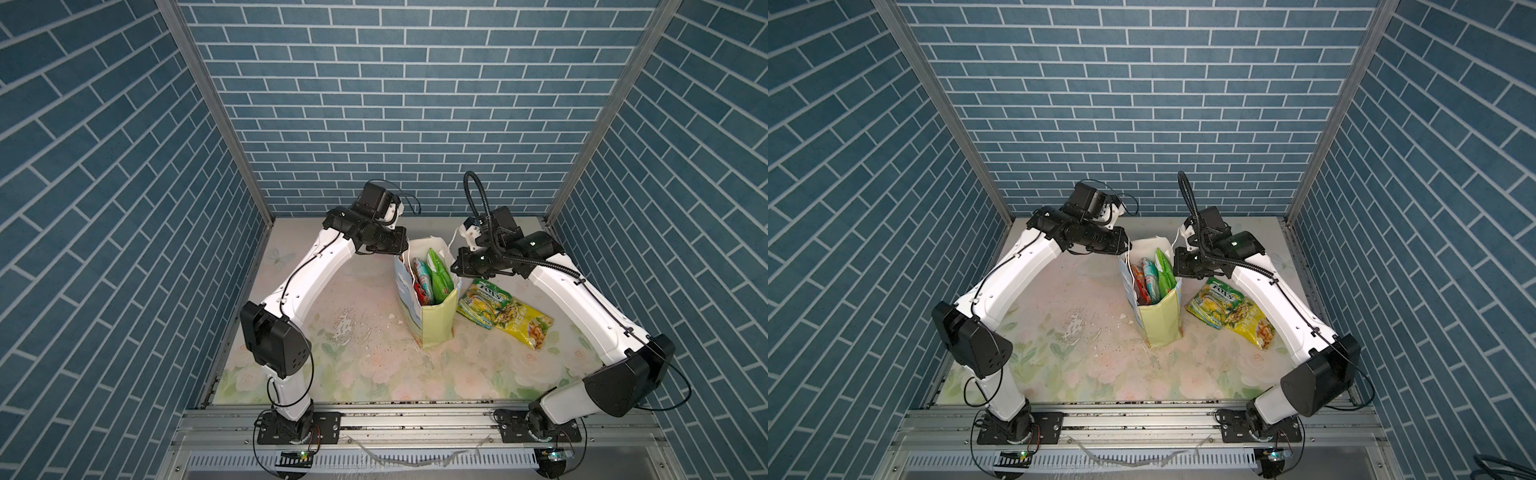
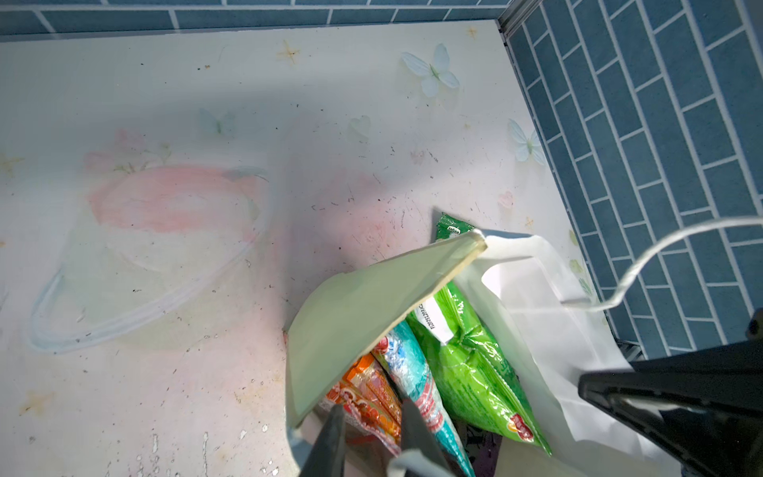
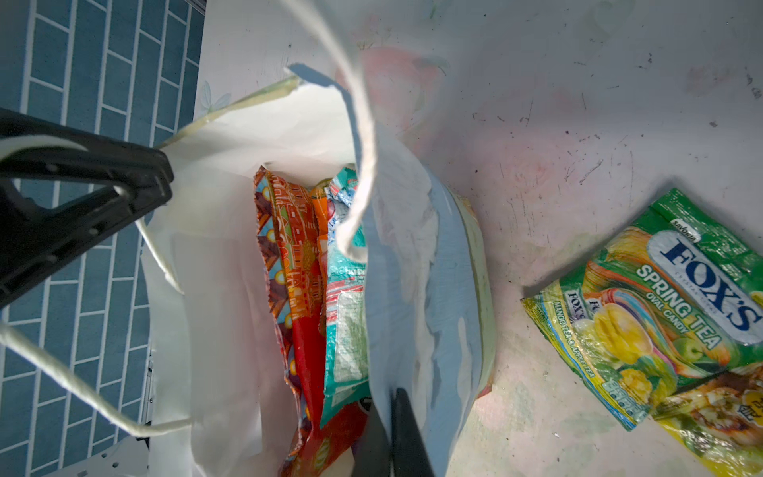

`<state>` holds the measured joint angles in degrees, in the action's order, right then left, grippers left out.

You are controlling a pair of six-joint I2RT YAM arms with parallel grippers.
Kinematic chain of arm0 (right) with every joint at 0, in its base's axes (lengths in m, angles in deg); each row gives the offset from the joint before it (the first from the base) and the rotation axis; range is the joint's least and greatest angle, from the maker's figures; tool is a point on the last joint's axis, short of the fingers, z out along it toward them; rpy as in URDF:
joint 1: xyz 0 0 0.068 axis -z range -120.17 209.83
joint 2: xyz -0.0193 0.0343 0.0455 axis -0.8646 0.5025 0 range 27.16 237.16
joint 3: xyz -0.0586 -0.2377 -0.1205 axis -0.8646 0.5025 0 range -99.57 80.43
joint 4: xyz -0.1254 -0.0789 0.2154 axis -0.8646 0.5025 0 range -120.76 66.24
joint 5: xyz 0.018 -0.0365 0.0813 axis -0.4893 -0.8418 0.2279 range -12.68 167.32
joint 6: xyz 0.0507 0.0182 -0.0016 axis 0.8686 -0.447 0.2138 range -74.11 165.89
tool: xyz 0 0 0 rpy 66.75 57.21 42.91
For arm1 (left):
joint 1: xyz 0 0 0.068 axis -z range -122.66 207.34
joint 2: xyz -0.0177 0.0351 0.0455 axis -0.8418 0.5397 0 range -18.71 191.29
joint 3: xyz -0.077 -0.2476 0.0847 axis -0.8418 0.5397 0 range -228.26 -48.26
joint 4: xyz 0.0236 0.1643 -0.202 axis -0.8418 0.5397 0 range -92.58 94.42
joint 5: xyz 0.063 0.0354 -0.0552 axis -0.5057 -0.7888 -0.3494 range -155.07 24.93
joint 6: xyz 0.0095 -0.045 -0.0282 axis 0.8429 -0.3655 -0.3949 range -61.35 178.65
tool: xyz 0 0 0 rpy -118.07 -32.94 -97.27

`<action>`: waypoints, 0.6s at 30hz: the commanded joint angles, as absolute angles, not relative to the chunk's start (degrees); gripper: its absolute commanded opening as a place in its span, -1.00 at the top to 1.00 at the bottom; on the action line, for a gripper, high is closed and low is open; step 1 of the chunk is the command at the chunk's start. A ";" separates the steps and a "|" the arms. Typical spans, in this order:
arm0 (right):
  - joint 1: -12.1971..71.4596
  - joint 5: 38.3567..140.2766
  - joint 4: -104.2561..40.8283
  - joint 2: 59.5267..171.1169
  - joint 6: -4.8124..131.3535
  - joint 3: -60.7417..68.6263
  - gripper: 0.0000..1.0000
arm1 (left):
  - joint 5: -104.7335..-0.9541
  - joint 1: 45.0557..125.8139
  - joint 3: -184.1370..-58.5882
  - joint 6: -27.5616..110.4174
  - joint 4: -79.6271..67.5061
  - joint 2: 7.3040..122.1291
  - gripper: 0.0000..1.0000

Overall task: Take the snacks out of the paper bag
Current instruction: Rotate the paper bag at the center of the table.

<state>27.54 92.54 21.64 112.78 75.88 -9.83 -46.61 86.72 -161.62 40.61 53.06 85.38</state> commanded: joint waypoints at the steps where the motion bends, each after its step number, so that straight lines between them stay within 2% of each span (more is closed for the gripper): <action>1: 26.85 94.02 18.43 111.52 79.94 -9.52 1.00 | -44.82 85.29 -165.79 42.90 54.43 87.11 0.48; 13: 26.83 94.24 14.97 112.75 82.62 -9.52 1.00 | -41.11 82.69 -187.68 46.60 62.95 98.06 0.47; 18: 26.87 93.94 16.15 111.47 82.21 -7.57 0.92 | -39.63 82.70 -186.97 46.35 65.85 96.97 0.47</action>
